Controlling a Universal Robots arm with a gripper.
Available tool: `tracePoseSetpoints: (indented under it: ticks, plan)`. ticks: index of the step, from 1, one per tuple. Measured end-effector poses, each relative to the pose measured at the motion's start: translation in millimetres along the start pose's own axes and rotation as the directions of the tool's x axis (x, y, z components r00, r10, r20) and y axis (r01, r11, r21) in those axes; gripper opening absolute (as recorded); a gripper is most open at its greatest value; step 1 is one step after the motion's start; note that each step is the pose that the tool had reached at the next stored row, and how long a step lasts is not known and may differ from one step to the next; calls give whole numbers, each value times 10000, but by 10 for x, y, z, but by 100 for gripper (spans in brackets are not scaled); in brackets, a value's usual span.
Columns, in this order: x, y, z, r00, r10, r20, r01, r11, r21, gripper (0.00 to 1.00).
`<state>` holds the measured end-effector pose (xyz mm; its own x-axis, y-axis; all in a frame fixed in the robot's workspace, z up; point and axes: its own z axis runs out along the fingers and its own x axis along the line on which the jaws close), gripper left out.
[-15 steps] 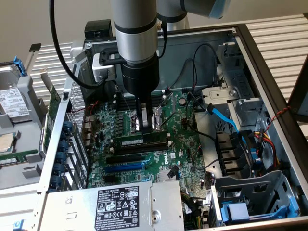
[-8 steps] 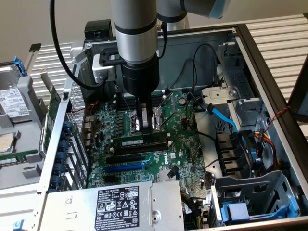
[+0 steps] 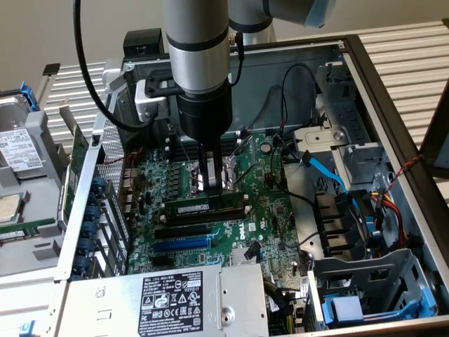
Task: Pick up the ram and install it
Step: 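Insert the ram into the slot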
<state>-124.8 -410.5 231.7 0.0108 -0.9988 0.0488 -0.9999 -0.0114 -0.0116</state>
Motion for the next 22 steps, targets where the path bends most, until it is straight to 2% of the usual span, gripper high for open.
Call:
tracePoseSetpoints:
  ticks: [22]
  plan:
    - [-2, 8, 38, 10000, -70, 1, 70, 10000, 4, 13]
